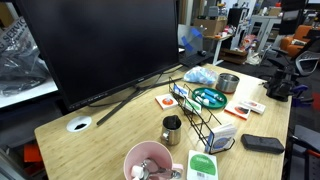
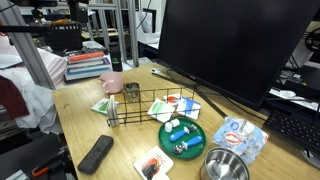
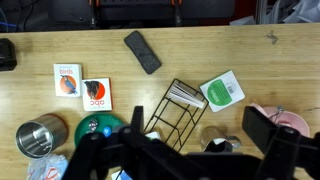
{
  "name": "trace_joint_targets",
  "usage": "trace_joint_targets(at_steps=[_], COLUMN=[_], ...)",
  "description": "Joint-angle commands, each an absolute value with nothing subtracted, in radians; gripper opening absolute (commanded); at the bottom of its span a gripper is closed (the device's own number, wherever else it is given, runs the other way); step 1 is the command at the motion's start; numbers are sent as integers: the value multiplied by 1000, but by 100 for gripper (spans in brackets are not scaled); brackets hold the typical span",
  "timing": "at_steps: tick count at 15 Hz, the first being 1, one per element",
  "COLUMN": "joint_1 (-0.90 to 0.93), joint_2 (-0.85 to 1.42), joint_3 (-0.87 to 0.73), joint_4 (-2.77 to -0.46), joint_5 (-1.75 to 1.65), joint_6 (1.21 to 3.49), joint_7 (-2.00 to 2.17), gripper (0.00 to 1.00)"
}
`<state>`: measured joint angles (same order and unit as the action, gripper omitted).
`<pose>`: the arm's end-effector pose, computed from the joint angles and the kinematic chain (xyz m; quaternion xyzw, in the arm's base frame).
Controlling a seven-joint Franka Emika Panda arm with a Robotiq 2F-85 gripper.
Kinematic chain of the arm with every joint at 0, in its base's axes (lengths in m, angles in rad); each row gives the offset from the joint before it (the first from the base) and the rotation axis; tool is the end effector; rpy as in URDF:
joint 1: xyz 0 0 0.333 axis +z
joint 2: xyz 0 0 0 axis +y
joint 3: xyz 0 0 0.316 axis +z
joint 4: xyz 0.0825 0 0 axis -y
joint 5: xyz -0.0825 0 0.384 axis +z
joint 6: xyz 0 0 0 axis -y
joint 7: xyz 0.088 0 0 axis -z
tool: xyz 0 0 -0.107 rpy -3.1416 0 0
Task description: Remove one marshmallow from the green plate and put it in the silver pot
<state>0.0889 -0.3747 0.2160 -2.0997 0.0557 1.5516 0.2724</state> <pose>0.3988 0.1437 0.5549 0.9958 0.0034 -0.0837 0.0360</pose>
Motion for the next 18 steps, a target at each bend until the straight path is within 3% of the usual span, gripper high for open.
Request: trace_joint_targets(at_steps=[1, 18], joint_1=[98, 10], joint_2=[-373, -223], joint_3=[208, 100], joint_4=[-2098, -2180], joint_5=[53, 61], joint_6=[1550, 1649], joint_7=[275, 446], gripper=[100, 100])
